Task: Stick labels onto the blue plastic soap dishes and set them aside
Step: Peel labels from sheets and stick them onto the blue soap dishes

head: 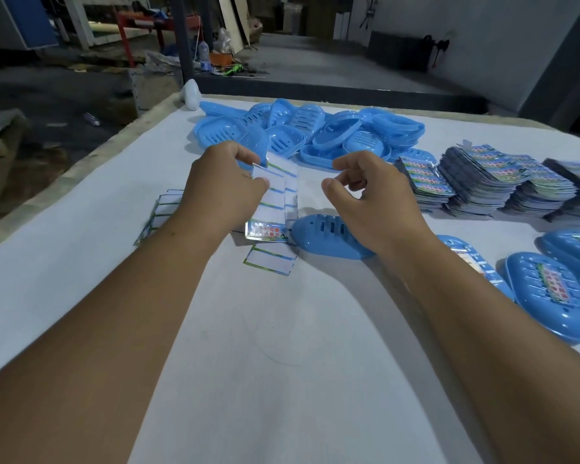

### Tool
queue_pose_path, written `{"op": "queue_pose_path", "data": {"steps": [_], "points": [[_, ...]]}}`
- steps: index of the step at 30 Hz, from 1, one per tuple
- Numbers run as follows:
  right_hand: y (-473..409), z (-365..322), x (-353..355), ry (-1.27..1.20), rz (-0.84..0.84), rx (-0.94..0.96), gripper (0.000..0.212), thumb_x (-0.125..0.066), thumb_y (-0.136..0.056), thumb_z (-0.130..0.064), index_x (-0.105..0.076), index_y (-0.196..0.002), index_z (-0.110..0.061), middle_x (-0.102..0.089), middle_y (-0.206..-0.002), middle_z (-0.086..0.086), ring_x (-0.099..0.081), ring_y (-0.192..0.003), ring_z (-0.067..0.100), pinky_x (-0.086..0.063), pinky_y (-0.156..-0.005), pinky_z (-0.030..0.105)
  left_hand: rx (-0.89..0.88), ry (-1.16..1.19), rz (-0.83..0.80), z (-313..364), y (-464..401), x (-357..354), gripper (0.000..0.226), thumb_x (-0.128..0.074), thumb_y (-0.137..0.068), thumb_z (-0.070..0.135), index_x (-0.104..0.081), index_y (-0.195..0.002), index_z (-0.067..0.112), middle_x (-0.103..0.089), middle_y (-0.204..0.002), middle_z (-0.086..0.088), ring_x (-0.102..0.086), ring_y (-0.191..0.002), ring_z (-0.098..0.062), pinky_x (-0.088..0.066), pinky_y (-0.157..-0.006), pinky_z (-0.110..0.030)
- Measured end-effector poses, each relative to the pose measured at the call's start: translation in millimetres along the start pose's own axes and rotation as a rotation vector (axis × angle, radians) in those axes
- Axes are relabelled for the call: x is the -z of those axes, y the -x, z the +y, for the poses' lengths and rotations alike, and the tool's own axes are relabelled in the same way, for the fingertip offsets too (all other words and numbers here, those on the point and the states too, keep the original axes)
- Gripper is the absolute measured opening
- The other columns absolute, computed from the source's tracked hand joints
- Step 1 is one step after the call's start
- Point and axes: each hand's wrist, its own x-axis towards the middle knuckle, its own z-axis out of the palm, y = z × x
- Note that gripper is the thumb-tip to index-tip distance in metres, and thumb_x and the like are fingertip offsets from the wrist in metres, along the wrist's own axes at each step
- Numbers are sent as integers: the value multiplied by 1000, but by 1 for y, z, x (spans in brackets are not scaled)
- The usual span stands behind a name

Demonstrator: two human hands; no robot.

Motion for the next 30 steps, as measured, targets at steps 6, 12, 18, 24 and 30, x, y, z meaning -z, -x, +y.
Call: {"op": "queue_pose_path", "data": {"steps": [6,12,18,24,30], "points": [[1,-2,0,25,-6,11,30,-65,-94,-38,-65,-122,-25,-66,-93,-18,-58,-94,4,-50,-89,29,-139,-226,101,-2,0,-2,17,-73,-87,21,-70,-102,25,-61,-94,11,-57,-89,-11,-38,-71,-22],[1,-6,0,-62,-58,21,36,-70,-90,-45,-64,-123,-29,-71,-89,-19,-64,-84,5,-53,-85,32,-127,156,74,11,2,-1,16,-77,-86,29,-68,-100,30,-68,-82,10,-66,-72,-4,-46,-62,-18],[3,-9,-1,-229,-249,22,50,-76,-90,-32,-55,-135,-25,-78,-83,-13,-69,-76,8,-50,-70,18,-61,439,139,17,1,-1,17,-79,-84,31,-63,-90,30,-75,-81,6,-64,-65,-3,-52,-66,-25],[-4,-3,2,-303,-79,-8,41,-73,-94,-19,-58,-132,-19,-78,-76,-6,-58,-54,-6,-42,-54,10,24,454,9,21,6,-4,15,-73,-87,29,-65,-99,27,-76,-75,9,-71,-66,0,-48,-58,-17],[-7,3,3,-262,-13,-25,39,-71,-96,-23,-55,-130,-25,-77,-78,-14,-60,-56,-5,-42,-53,9,-4,280,-140,21,12,-6,29,-78,-82,25,-55,-99,34,-75,-77,10,-63,-58,8,-40,-48,-18]]}}
